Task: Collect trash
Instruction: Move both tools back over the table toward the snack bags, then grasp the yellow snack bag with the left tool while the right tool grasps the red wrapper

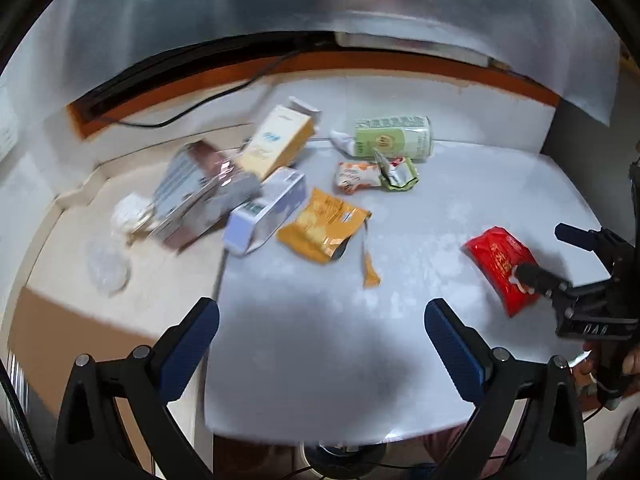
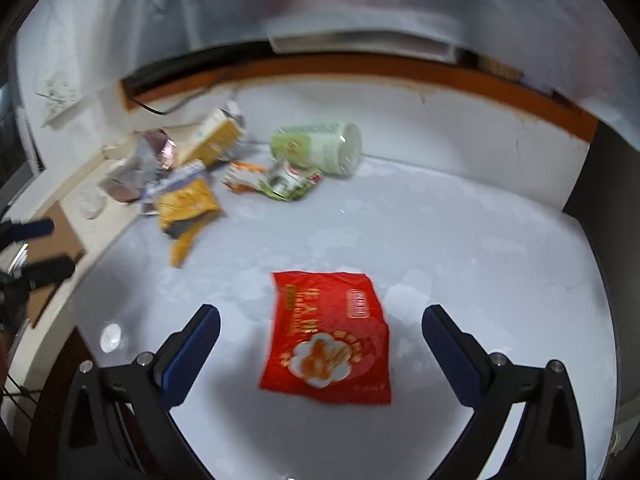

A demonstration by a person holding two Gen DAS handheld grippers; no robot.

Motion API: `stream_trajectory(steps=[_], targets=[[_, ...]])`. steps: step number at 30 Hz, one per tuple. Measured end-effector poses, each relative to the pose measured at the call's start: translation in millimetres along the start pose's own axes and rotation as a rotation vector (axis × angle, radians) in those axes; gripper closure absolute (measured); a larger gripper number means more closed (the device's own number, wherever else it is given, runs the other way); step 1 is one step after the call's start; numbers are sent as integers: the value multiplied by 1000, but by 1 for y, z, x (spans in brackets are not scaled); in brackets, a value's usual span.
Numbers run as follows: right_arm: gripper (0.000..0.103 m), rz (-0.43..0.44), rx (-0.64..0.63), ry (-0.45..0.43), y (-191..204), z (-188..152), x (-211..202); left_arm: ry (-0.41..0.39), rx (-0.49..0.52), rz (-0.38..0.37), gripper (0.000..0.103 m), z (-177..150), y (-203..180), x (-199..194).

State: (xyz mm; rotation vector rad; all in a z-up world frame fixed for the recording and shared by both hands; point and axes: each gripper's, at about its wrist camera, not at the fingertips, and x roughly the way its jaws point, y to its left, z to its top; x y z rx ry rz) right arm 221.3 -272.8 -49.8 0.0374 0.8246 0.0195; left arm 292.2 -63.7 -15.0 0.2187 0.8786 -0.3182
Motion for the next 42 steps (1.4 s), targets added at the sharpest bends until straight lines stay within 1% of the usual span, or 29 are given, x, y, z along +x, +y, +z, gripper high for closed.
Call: stream_trajectory(steps=[7,9,13,16,21,25,26,28,29,31,32,35,38,39,40,41,42], targets=[[2,-33,-18,68,4,-4,26,64,39,-27,1,33,-1,52],[2,-34,-9,94,2,-5,31,87,39,-14,1,40,1,68],[1,-26,18,134,-2,-7,39,124,49,-5,1,46,4,92],[1,-38,0,136,0,-9,39,146,74,2,1,48,3,104],[1,-47,-9,145,2,-9,41,191,97,-17,2,55,-4,123],[1,-47,-12,143,3,-10,41,220,100,-28,15,59,-8,136],[1,-47,-12,143,3,-10,41,226,104,-28,16,60,-10,140],[1,-48,-12,143,3,-10,41,242,112,-29,25,61,-12,148],[1,-48,-12,143,3,-10,40,239,107,-38,26,61,-12,149],[2,-48,-11,143,2,-10,40,245,89,-64,36,63,-11,152],[2,-48,-11,143,2,-9,40,251,77,-79,37,64,-10,153],[4,-47,-11,138,3,-10,39,251,68,-85,43,65,-8,155],[10,-45,-18,122,3,-12,36,238,66,-72,50,63,-8,150],[15,-44,-19,117,2,-12,34,235,63,-71,53,62,-7,147],[25,-46,-17,110,2,-13,32,230,63,-59,54,61,-8,143],[30,-45,-15,105,1,-12,30,221,64,-47,55,59,-9,139],[40,-44,-15,104,1,-12,29,216,66,-39,55,55,-10,134]])
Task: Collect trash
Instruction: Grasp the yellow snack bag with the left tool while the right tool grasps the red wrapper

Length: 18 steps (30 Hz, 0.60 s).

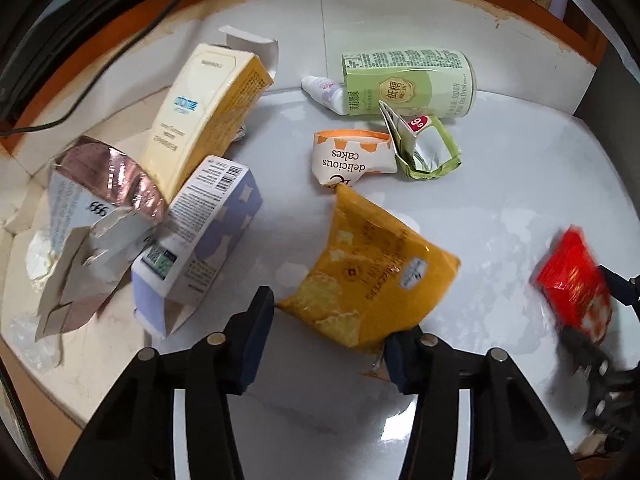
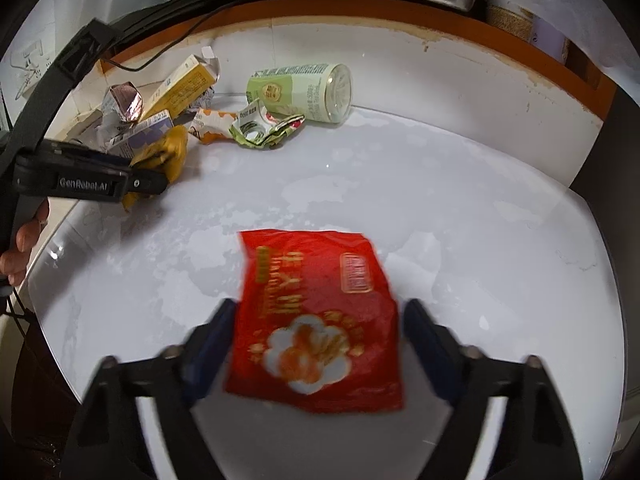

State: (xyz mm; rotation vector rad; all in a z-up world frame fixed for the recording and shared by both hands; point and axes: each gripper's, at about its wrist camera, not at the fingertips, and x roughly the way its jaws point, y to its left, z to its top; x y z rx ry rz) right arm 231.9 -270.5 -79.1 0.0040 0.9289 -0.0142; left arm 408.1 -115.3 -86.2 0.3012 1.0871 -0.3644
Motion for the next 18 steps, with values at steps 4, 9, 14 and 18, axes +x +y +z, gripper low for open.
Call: stream_trajectory(steps=[4,9,14,18], targets=[[57,-3,14,1,-5,1,-2,-7,-13,12,57,-13,-5,-11],[95,15,28,4,-11,0,-5,-21,-42,11,57,-34,-6,-30],[95,19,24,10,-8,-4,-9,-56,-70,13,58,-58,-11,-57],[95,38,29,8,-3,-11,-18,-83,-87,10,58,-81,-16,-83]])
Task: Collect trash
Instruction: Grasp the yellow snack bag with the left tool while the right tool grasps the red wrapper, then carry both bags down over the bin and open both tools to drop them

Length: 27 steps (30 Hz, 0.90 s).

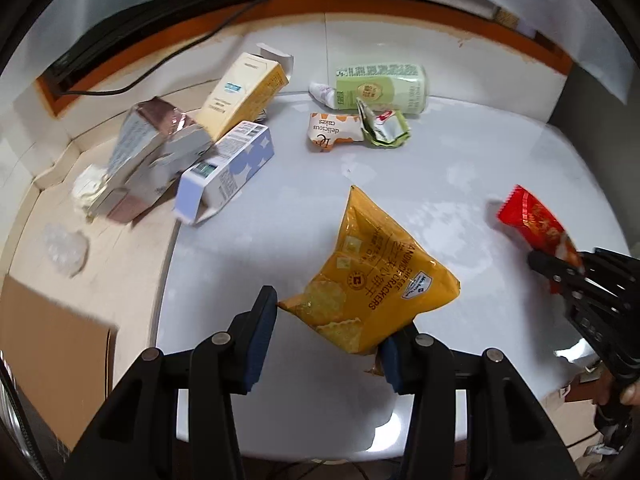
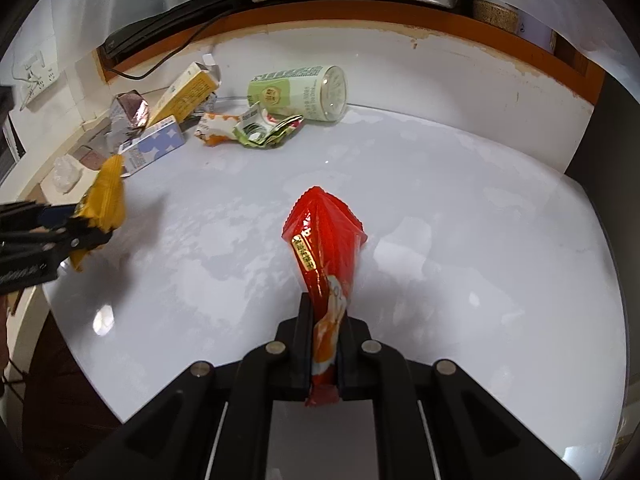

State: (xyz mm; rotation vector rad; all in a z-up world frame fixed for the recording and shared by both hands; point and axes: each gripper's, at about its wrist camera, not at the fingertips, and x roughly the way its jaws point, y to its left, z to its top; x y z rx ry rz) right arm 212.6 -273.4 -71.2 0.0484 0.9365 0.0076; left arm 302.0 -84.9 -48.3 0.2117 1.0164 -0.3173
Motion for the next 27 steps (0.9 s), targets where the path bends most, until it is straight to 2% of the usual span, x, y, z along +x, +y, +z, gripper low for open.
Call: stream_trajectory(steps=[9,11,16,20,27], targets=[[95,53,-57,-95,33,-25,-47,-27,-113,7,58,-67,10,-52],[95,84,-63,-115,42,-33,-59,-29,-135,35,58,-84,11,-58],[95,163,-79,-154,62,-51,-80,-44,-209,46,58,-125,16,-70],[95,265,-81,-150,80,-65,-87,-34,-290,27,58,-155,21,-72],[95,342,-165,-111,117,-95,-77,10,-411,14,58,-203,31,-55]])
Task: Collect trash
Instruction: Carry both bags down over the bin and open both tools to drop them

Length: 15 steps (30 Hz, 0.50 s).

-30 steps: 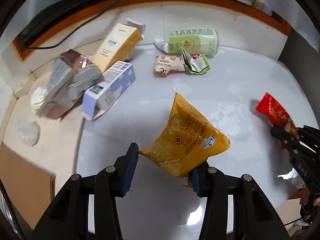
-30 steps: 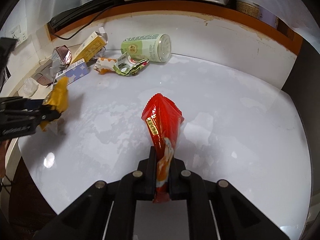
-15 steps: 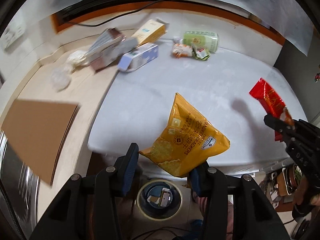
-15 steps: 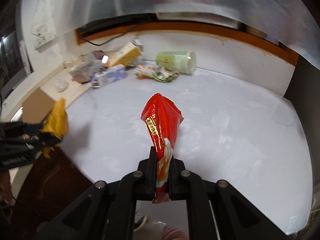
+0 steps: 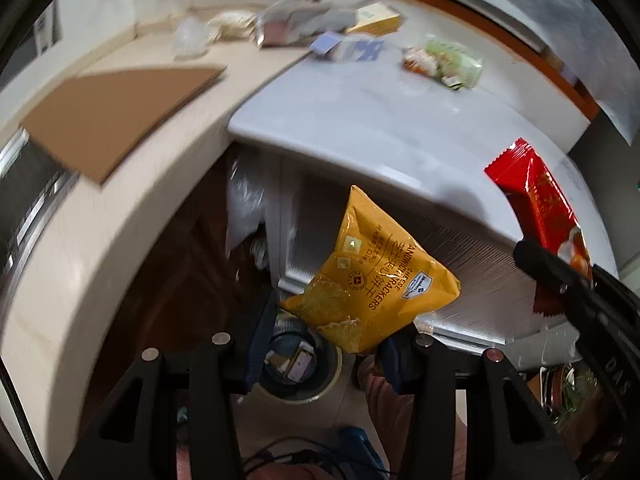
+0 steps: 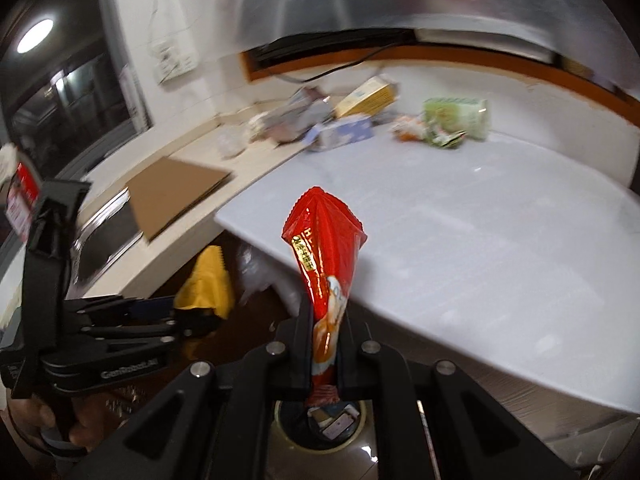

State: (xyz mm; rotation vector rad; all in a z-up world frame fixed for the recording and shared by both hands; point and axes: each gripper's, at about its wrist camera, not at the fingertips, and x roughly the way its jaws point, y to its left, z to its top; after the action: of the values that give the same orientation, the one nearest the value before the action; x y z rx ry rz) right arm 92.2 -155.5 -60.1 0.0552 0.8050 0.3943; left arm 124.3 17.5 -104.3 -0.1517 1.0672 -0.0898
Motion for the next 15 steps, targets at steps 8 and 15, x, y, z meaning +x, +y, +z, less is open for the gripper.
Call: stream_trajectory(steps=[8,15], targets=[[95,59,-36,134,20,-45,48,81,-62,22,58,-45,21,42],[95,80,-21,294,16,-91,104,151,-99,57,58,-80,38,92]])
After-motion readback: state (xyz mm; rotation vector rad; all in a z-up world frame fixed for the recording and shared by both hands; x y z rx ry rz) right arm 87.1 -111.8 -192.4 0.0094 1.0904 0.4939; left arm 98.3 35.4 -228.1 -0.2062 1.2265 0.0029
